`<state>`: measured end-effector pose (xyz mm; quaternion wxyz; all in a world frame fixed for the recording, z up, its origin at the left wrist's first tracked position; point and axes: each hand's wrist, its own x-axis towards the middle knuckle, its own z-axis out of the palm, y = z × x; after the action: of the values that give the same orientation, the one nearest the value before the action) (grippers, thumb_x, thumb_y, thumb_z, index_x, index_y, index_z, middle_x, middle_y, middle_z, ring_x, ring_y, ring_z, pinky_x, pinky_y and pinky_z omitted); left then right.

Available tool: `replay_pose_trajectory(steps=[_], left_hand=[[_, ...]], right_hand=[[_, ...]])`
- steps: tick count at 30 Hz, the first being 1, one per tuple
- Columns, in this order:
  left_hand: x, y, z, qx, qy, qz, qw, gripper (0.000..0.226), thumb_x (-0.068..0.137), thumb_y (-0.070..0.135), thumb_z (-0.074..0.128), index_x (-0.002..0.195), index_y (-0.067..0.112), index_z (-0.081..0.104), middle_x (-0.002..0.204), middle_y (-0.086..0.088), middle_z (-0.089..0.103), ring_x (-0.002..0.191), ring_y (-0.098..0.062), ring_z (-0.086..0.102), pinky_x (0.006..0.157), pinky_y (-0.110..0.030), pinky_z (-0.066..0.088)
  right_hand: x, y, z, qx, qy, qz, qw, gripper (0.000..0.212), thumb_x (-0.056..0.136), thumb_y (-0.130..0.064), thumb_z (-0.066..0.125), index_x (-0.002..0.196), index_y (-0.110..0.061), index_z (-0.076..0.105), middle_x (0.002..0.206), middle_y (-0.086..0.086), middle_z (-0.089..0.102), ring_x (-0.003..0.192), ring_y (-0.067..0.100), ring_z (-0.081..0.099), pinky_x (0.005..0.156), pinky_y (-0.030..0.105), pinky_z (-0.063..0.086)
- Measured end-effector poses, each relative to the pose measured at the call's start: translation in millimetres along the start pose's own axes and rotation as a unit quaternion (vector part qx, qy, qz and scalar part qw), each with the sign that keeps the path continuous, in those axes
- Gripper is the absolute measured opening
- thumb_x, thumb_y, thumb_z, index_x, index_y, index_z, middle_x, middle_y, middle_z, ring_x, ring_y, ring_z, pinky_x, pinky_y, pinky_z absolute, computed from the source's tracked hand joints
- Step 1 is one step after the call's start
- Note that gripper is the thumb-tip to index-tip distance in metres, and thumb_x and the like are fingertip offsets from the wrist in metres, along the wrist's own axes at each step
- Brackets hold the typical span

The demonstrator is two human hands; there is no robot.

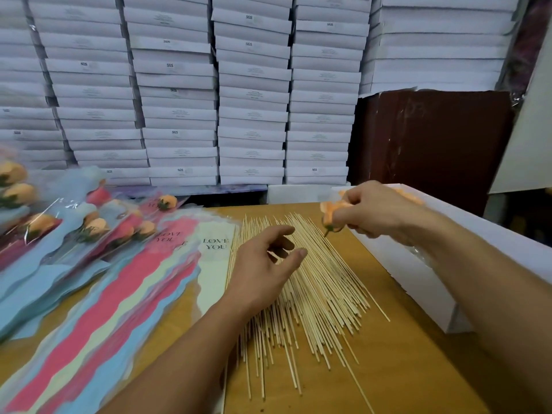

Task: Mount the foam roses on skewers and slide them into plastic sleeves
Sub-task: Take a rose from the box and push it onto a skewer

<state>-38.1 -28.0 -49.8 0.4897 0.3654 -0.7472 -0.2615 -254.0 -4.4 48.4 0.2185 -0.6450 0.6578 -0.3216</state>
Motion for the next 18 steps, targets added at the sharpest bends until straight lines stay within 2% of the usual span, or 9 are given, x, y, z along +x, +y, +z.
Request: replay_pose_trajectory(steps=[2, 6, 9, 11, 15, 18], left_hand=[[0, 0, 0, -0.005, 0.006, 0.0, 1.0, 0.044, 0.085, 0.037, 0.076, 0.126, 0.03, 0.063, 0.098, 0.013, 0.068, 0.092, -0.001, 0.063, 0.075, -0.016, 0.052], [0, -4, -4, 0.012, 0.023, -0.004, 1.0, 0.048, 0.082, 0.038, 0.079, 0.126, 0.027, 0.063, 0.096, 0.013, 0.067, 0.09, -0.001, 0.061, 0.074, -0.018, 0.051], [2, -8, -7, 0.024, 0.031, -0.012, 0.999, 0.046, 0.081, 0.039, 0.079, 0.123, 0.026, 0.063, 0.095, 0.012, 0.066, 0.088, -0.002, 0.06, 0.076, -0.021, 0.052], [2, -10, -8, 0.031, 0.039, -0.016, 0.999, 0.043, 0.081, 0.039, 0.08, 0.119, 0.026, 0.064, 0.092, 0.011, 0.065, 0.086, -0.002, 0.059, 0.075, -0.019, 0.051], [3, -13, -7, 0.06, 0.047, -0.02, 0.997, 0.042, 0.081, 0.038, 0.08, 0.117, 0.025, 0.064, 0.089, 0.012, 0.065, 0.083, -0.004, 0.06, 0.077, -0.024, 0.053], [4, -15, -7, 0.083, 0.036, -0.02, 0.996, 0.037, 0.08, 0.037, 0.08, 0.112, 0.023, 0.065, 0.087, 0.011, 0.064, 0.081, -0.005, 0.06, 0.077, -0.029, 0.054]], right_hand=[[8, -3, 22, 0.037, -0.007, 0.005, 0.999, 0.044, 0.048, -0.049, 0.076, 0.073, -0.014, 0.066, 0.06, -0.001, 0.058, 0.057, 0.016, 0.047, 0.047, 0.029, 0.035], [23, -13, 55, 0.088, -0.024, -0.013, 0.996, 0.024, 0.073, -0.043, 0.072, 0.068, -0.02, 0.074, 0.069, -0.006, 0.074, 0.05, 0.008, 0.044, 0.043, 0.024, 0.033], [30, -18, 72, 0.102, -0.008, -0.021, 0.994, 0.031, 0.078, -0.045, 0.068, 0.08, -0.014, 0.07, 0.074, -0.007, 0.076, 0.051, 0.009, 0.046, 0.046, 0.027, 0.035], [31, -14, 80, 0.12, -0.008, -0.02, 0.992, 0.028, 0.082, -0.043, 0.067, 0.08, -0.015, 0.069, 0.07, -0.008, 0.074, 0.047, 0.004, 0.047, 0.047, 0.025, 0.034], [30, 1, 96, 0.147, -0.019, 0.0, 0.989, 0.029, 0.074, -0.042, 0.067, 0.079, -0.014, 0.067, 0.058, -0.009, 0.065, 0.045, 0.007, 0.04, 0.044, 0.025, 0.031], [29, 4, 104, 0.143, -0.01, 0.007, 0.99, 0.037, 0.067, -0.051, 0.063, 0.077, -0.015, 0.065, 0.063, -0.007, 0.064, 0.048, 0.01, 0.041, 0.047, 0.026, 0.031]])
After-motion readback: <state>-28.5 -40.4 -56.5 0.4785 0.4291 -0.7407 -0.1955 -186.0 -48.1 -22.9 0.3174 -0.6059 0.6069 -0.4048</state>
